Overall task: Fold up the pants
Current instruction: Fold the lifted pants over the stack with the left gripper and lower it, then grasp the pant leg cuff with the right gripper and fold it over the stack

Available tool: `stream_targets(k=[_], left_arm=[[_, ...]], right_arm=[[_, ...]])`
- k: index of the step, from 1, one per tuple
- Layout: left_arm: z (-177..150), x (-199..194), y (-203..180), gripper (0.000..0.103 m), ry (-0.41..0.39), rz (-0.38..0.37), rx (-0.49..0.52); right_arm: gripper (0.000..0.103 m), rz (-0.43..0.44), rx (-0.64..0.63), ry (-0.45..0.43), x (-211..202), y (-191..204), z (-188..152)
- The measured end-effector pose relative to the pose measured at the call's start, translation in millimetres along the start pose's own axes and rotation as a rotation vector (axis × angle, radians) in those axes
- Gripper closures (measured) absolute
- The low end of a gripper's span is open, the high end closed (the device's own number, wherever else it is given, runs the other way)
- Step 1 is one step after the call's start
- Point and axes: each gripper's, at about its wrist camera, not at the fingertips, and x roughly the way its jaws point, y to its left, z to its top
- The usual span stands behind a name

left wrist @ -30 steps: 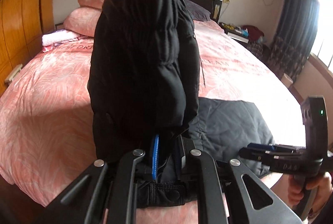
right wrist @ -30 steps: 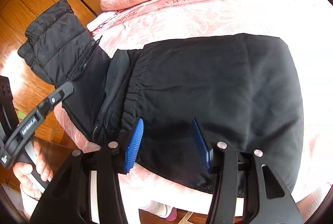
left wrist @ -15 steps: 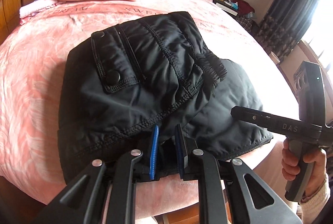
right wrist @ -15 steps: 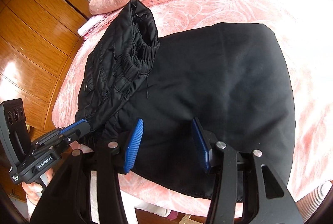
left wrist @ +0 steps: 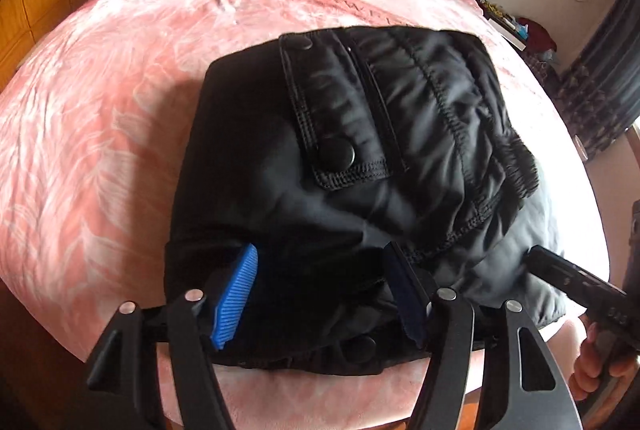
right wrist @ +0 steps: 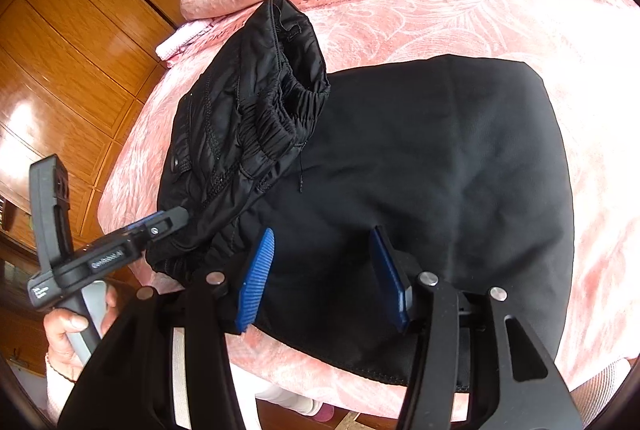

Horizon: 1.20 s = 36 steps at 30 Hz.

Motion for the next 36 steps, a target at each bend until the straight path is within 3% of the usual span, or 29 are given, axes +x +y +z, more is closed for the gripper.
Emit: stream_targets(k=[3, 9, 10, 13, 15, 19, 22, 27, 30, 33, 36], left_arm=[[-3, -1, 0, 0.036, -0.014, 0.006, 0.01], [0, -10, 11, 0.036, -0.014, -0.035, -0.067], [0, -12, 12, 0.036, -0.016, -0.036, -0.073], [0, -15, 16, 0.035, -0.026, -0.028, -0.083], [1, -17, 17, 0.034, -0.031, -0.02, -0.078], [4, -21, 18, 0.032, -0.054, 0.012, -0.073], [8, -23, 16, 0.03, -0.077, 0.034, -0.054], [17, -18, 6, 0.029, -0.082, 0.058, -0.027], [17, -12, 0, 0.024, -0.071, 0.062, -0.008], [14, 3, -7, 0.022, -0.047, 0.085, 0.016], [11, 8, -11, 0.02, -0.05, 0.104, 0.039]], right_arm=[[0.048, 0.011, -0.021, -0.024, -4, 5, 11], [0.048, 0.049, -0.025, -0.013, 12, 11, 38], [0.05, 0.06, -0.018, -0.008, 15, 11, 42], [0.07, 0.106, -0.021, 0.006, 26, 13, 51], [0.073, 0.084, -0.043, 0.005, 29, 17, 55], [0.091, 0.109, -0.103, -0.05, 16, 25, 59], [0.092, 0.128, -0.136, -0.091, 3, 31, 67], [0.092, 0.092, -0.168, -0.144, 0, 37, 86], [0.091, 0.026, -0.119, -0.085, 23, 23, 95], [0.087, 0.032, -0.068, -0.047, 38, 5, 91], [0.061, 0.056, -0.054, -0.064, 28, -2, 82]])
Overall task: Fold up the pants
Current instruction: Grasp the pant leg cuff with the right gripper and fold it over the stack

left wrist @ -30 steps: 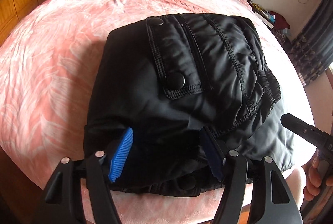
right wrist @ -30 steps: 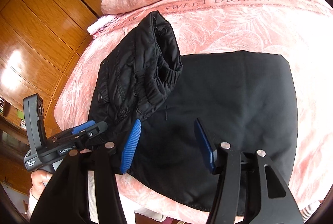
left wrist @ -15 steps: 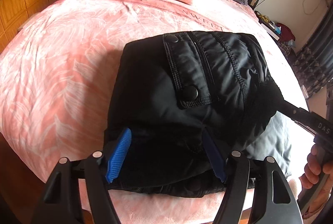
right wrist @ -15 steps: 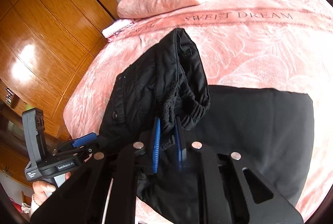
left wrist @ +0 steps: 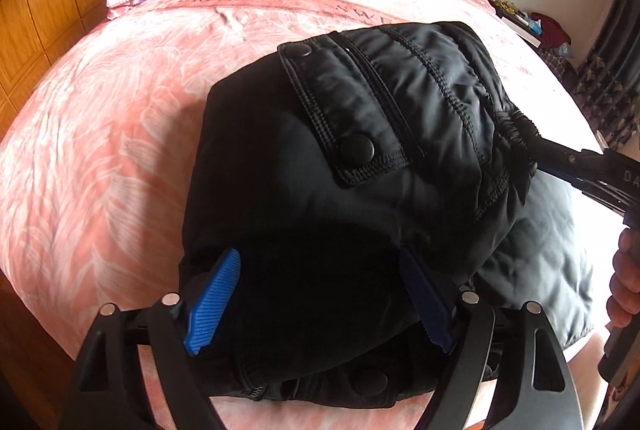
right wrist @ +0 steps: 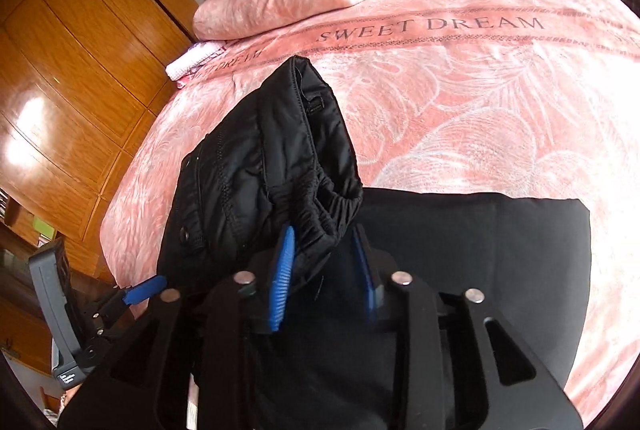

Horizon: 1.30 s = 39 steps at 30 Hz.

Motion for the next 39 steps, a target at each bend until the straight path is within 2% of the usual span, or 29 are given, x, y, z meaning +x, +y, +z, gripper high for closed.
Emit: stream_targets(k=[1, 3, 5, 11, 15, 16, 18, 20, 22, 29, 39], left_arm=[[0, 0, 1, 0.02, -0.001, -0.004, -0.003], [0, -1, 3, 0.02, 0.0, -0.018, -0.015], [1, -3, 7, 0.02, -0.003, -0.03, -0.033], [2, -14, 19, 0.02, -0.024, -0.02, -0.083], [2, -12, 28, 0.02, -0.01, -0.002, -0.098], [2, -11, 30, 0.02, -0.006, 0.0, -0.102], [1, -7, 34, 0.018, 0.001, 0.005, -0.107], [0, -4, 37, 0.016, 0.006, 0.011, -0.11], [-1, -1, 39, 0.016, 0.013, 0.01, -0.12], [-3, -1, 49, 0.016, 0.024, -0.007, -0.168], [-1, -34, 42, 0.016, -0.053, -0.024, -0.154]], right_arm=[[0.052, 0.014, 0.001, -0.009, -4, -1, -2], [0.051, 0.023, -0.006, -0.015, -9, -4, -6], [0.045, 0.012, -0.01, -0.004, -8, -6, -7], [0.04, 0.054, 0.022, 0.038, 14, -7, 2], [0.04, 0.095, 0.052, 0.055, 31, -10, 10], [0.04, 0.108, 0.061, 0.06, 35, -12, 12], [0.056, 0.134, 0.068, 0.071, 42, -13, 14], [0.07, 0.125, 0.057, 0.066, 43, -12, 15], [0.075, 0.11, 0.016, 0.039, 36, -6, 13], [0.078, 0.12, -0.042, -0.041, -5, 22, -4], [0.078, 0.145, -0.089, -0.137, -69, 50, -11]])
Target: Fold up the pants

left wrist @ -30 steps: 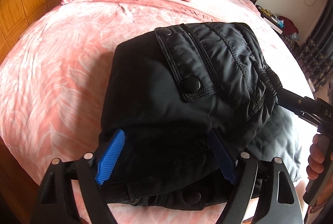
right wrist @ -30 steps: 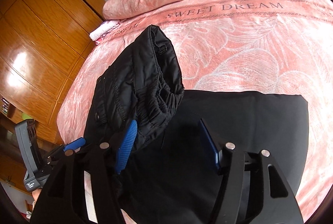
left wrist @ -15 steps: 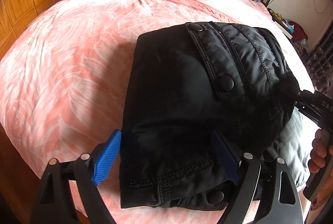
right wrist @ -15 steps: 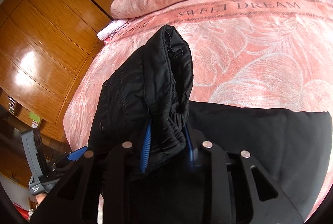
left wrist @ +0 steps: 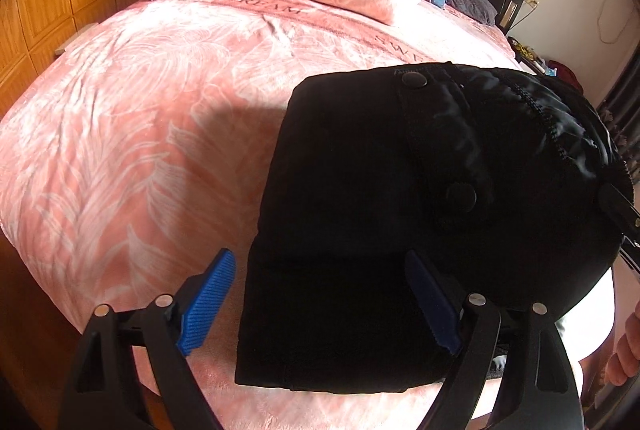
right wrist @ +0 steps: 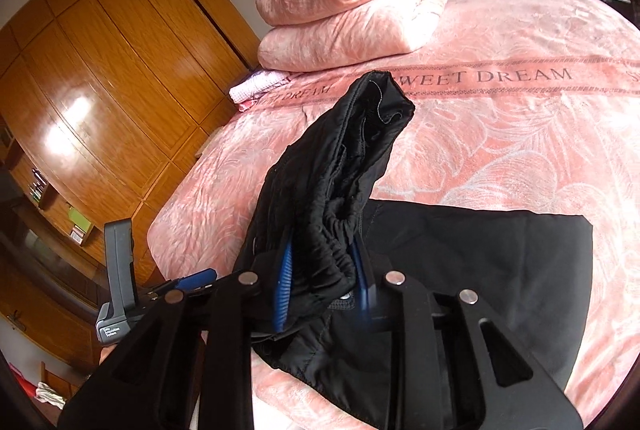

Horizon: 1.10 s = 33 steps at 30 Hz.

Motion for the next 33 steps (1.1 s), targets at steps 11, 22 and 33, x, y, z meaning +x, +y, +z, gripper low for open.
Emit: stream_targets(k=[11, 22, 33], left_arm=[[-2, -4, -29, 0.016, 0.007, -0.024, 0.059], [-10, 0, -74, 0.016, 0.036, -0.03, 0.164], [-19, 18, -98, 0.015, 0.08, -0.019, 0.222]], right_arm=[[0.078, -0.063, 0.062, -0.046, -54, -28, -17], [0.078, -0.18, 0.16, 0.015, -71, -78, -51], [0.072, -0.24, 0.252, 0.126, -45, -118, -86]])
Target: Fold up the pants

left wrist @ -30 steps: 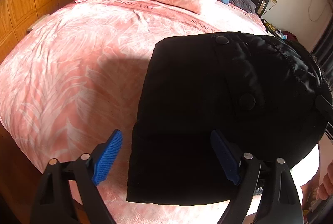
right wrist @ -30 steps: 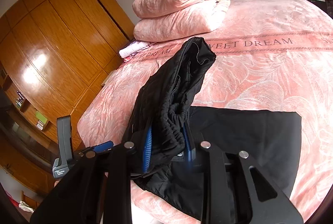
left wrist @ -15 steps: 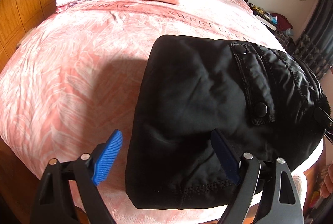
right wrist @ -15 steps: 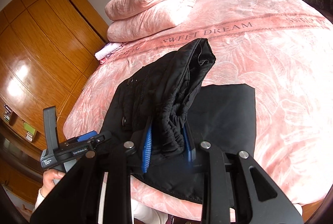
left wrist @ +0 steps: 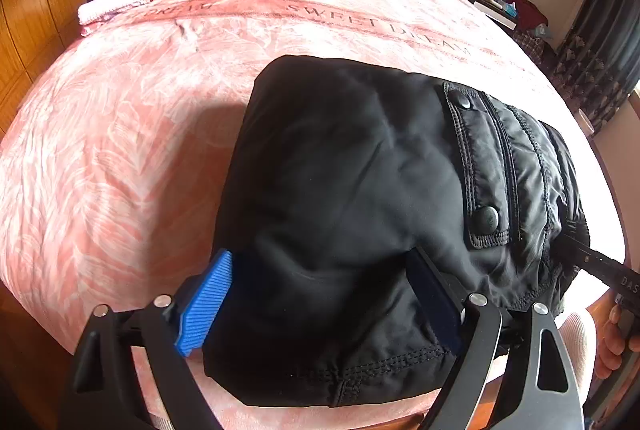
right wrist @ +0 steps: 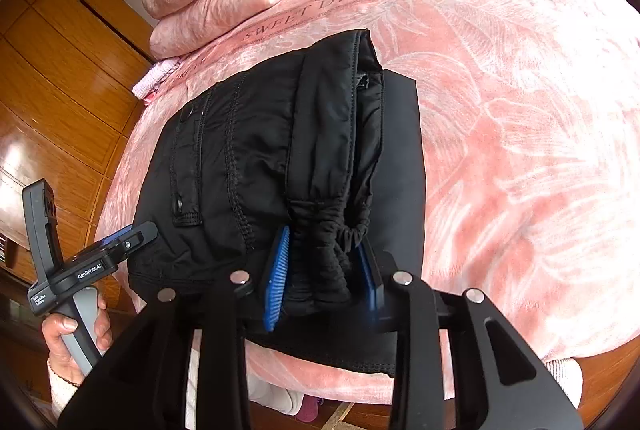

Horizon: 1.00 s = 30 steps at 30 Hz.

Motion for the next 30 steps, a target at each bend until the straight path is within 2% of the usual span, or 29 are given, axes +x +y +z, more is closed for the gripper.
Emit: stream_targets(k=[4, 5, 9, 10, 11, 14, 16, 18, 19, 20, 21, 22, 26, 30], left_arm=[[1, 0, 2, 0.015, 0.005, 0.005, 0.002], [1, -1, 3, 0.015, 0.003, 0.006, -0.002], [3, -6, 4, 0.015, -0.006, 0.003, -0.008], [4, -6, 2, 0.015, -0.007, 0.003, -0.003], [6, -6, 0, 0.015, -0.008, 0.004, 0.005], [13, -2, -8, 0.014, 0.01, 0.011, 0.031], [16, 1, -13, 0.014, 0.015, 0.006, 0.039], [20, 2, -18, 0.012, 0.01, 0.005, 0.048], [21, 3, -19, 0.011, 0.009, 0.003, 0.053], [22, 5, -21, 0.01, 0.013, 0.006, 0.057], [22, 7, -22, 0.01, 0.015, 0.008, 0.059], [23, 8, -22, 0.009, 0.017, 0.008, 0.061], [24, 10, -22, 0.009, 0.024, 0.004, 0.063], [25, 10, -19, 0.009, 0.032, -0.014, 0.058]], right_arm=[[0.066, 0.0, -0.028, 0.021, -2, 4, 3], [0.061, -0.002, -0.033, 0.021, -5, 5, 6], [0.055, -0.033, -0.055, -0.007, -14, 7, 26], [0.049, -0.036, -0.053, -0.014, -15, 6, 33], [0.047, -0.039, -0.05, -0.02, -16, 5, 39], [0.046, -0.065, -0.054, -0.007, -10, 5, 56], [0.046, -0.113, -0.073, 0.019, 0, 6, 64], [0.046, -0.109, -0.077, 0.036, 9, 7, 68], [0.049, -0.094, -0.071, 0.044, 13, 7, 69], [0.063, -0.073, -0.07, 0.048, 16, 7, 70], [0.073, -0.05, -0.074, 0.051, 18, 8, 70], [0.088, -0.039, -0.075, 0.048, 19, 10, 70], [0.098, -0.085, -0.158, 0.001, 8, 26, 69], [0.099, -0.078, -0.081, -0.015, -3, 13, 74]])
